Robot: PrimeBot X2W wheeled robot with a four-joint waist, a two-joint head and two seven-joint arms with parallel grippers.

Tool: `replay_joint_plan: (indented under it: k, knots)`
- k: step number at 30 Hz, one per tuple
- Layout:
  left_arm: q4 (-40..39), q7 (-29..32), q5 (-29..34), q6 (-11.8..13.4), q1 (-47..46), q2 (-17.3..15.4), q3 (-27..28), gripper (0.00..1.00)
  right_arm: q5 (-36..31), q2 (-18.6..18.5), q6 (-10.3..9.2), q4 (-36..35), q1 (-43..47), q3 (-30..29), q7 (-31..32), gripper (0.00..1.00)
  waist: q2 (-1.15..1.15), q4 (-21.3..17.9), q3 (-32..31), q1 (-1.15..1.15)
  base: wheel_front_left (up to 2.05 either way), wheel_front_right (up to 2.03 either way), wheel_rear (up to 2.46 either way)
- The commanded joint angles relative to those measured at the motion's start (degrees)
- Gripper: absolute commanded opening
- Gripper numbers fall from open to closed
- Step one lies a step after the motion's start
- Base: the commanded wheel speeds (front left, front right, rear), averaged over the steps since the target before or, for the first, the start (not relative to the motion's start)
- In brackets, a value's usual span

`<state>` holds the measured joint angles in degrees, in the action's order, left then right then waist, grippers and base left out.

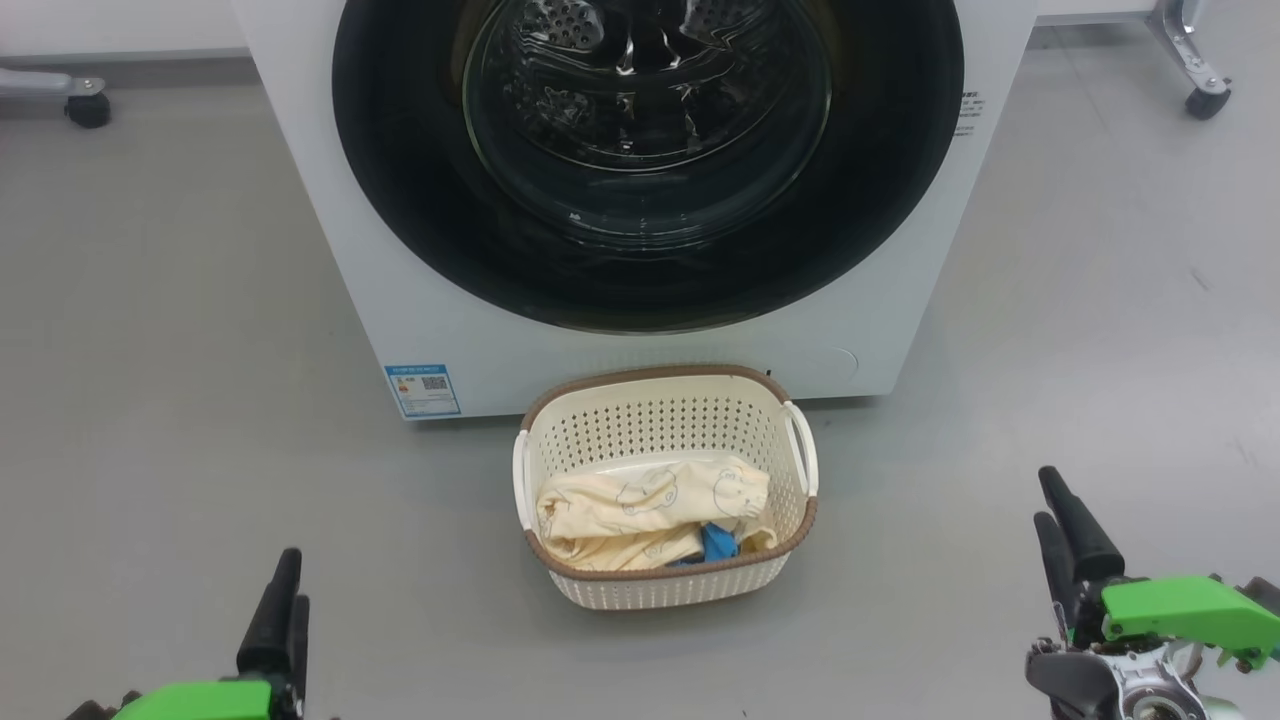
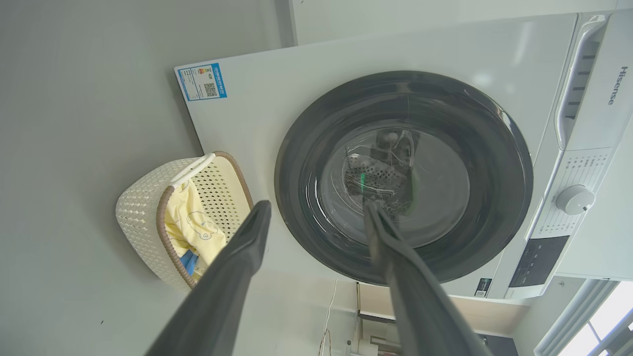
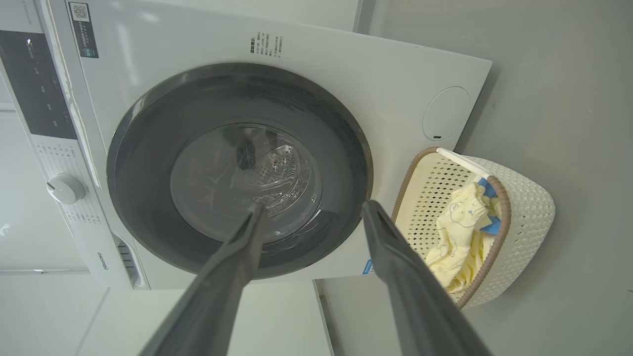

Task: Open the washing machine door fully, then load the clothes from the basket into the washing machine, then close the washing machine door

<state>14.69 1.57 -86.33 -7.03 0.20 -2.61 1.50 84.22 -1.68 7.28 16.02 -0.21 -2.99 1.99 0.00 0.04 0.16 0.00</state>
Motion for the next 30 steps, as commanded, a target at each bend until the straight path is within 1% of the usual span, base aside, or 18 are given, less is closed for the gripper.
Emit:
replay_joint_plan:
  k: [1,11,17,30]
  knots:
    - [-2.6,-0.5,1.3,-0.2,-2.9,-1.3,0.3,1.0,-1.4,-1.4,0.06,-2.7,-3.4,0.6,-0.7,1.0,0.0,0.0,0.0,0.0,0.0,0.0,0.0]
    - [-4.6,-2.1,7.4,-0.2,-3.2,-2.0,-0.5,1.0,-7.9,-1.8,0.07,-4.5,-4.1,1.6,-2.0,1.0,0.0,0.2,-0.2,0.0,0.0,0.0,0.0]
    - [-6.0,-3.1,12.8,0.2,-3.4,-2.8,-1.2,1.0,-12.8,-1.7,0.08,-5.9,-4.5,2.0,-2.5,1.0,0.0,0.5,-0.2,0.0,0.0,0.0,0.0]
    - [-8.3,-5.2,25.2,2.5,-4.1,-5.6,-3.6,1.0,-24.4,-1.3,0.1,-8.9,-5.4,2.8,-3.1,1.0,0.0,0.9,0.1,0.0,0.0,0.0,0.0]
